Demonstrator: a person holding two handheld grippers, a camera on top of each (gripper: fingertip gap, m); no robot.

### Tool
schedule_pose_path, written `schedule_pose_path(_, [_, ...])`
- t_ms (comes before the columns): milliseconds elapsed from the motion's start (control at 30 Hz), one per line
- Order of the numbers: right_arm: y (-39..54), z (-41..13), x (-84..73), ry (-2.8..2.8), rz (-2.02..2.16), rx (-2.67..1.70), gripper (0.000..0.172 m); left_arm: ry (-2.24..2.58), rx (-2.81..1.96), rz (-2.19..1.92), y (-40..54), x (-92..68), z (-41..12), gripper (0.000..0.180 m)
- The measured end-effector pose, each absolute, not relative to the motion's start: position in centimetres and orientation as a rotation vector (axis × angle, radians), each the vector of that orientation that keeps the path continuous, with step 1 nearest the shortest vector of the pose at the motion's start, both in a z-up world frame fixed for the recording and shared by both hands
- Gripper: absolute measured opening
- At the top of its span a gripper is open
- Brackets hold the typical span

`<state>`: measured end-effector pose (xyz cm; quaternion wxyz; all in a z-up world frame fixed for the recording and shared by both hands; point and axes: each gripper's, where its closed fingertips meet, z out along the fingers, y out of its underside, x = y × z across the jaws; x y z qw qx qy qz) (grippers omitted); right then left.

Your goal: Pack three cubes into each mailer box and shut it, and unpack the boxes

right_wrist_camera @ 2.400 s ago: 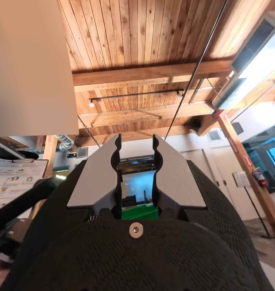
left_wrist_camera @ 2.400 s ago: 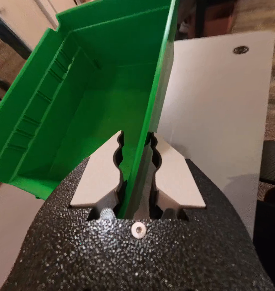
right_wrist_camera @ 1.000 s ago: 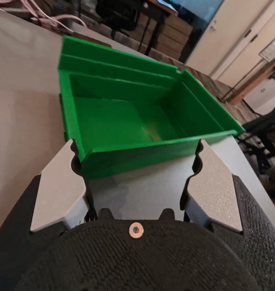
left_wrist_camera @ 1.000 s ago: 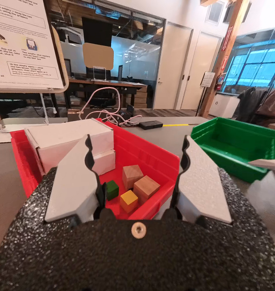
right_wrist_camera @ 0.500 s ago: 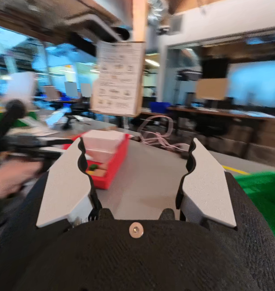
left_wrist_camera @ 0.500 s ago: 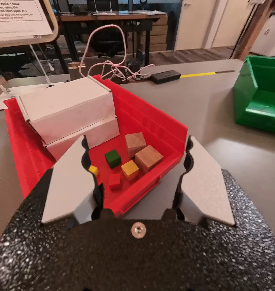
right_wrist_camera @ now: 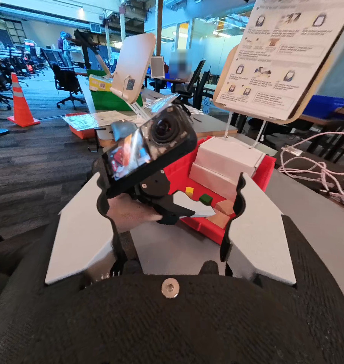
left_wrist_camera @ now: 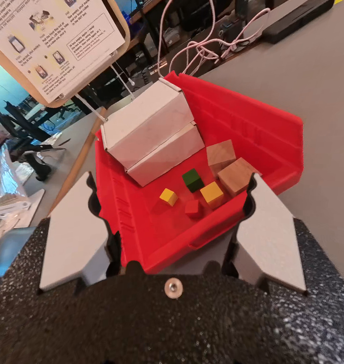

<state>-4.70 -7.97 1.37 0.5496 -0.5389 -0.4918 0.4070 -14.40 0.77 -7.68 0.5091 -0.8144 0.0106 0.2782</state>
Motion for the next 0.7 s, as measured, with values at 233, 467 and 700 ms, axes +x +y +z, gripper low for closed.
schedule_pose_path(233, [-8.3, 0.4, -5.1, -1.206, 0.936, -1.297, 0.129, 0.062, -1.960, 0.719, 1.0, -14.0, -8.1, 0.141])
schedule_pose_path(467, [-8.2, -0.5, -5.1, -1.222, 1.004, -1.366, 0.136, -0.031, -1.832, 0.816, 0.6, -15.3, -5.5, 0.149])
schedule_pose_path(700, [-10.1, -0.3, -4.8, -1.296, 1.063, -1.299, 0.126, 0.029, -1.674, 0.774, 0.9, -13.5, -2.5, 0.133])
